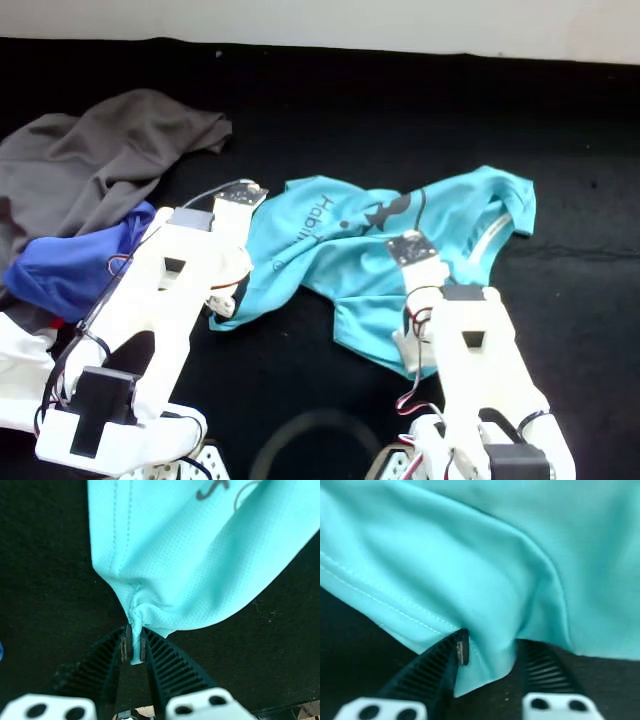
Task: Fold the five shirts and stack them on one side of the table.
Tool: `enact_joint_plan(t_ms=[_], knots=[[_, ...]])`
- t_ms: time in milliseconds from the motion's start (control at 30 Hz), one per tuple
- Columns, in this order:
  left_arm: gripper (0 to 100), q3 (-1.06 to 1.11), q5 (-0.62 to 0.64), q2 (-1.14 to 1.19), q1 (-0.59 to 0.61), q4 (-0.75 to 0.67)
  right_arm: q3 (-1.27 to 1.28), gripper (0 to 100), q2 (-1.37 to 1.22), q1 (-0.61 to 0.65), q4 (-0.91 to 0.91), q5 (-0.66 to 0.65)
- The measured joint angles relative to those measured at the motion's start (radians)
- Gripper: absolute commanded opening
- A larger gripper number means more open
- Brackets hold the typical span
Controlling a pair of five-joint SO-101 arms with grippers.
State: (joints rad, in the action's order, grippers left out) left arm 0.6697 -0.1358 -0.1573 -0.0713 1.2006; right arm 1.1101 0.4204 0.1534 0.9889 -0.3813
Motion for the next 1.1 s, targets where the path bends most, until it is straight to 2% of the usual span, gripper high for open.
enact_joint_plan(t_ms=[133,300,433,500,633,800,1000,1100], knots=[[1,0.000,0.000,0.000,0.000,0.000,-0.005,0.5,0.005,0.000,0.003,0.000],[1,0.000,0.000,0.000,0.000,0.000,-0.091,1.9,-0.003,-0.049,0.091,0.000],[1,0.000,0.000,0.000,0.000,0.000,-0.138,16.0,-0.006,-0.081,0.126,-0.003],[1,0.000,0.000,0.000,0.000,0.000,-0.146,19.5,-0.006,-0.087,0.126,-0.003],[1,0.000,0.000,0.000,0.000,0.000,-0.161,15.8,-0.006,-0.094,0.124,-0.003],[1,0.000,0.000,0.000,0.000,0.000,-0.163,6.2,-0.006,-0.097,0.104,-0.003],[1,0.000,0.000,0.000,0.000,0.000,-0.163,10.6,-0.006,-0.095,0.129,-0.003],[1,0.000,0.000,0.000,0.000,0.000,-0.163,6.2,-0.006,-0.084,0.147,-0.003]])
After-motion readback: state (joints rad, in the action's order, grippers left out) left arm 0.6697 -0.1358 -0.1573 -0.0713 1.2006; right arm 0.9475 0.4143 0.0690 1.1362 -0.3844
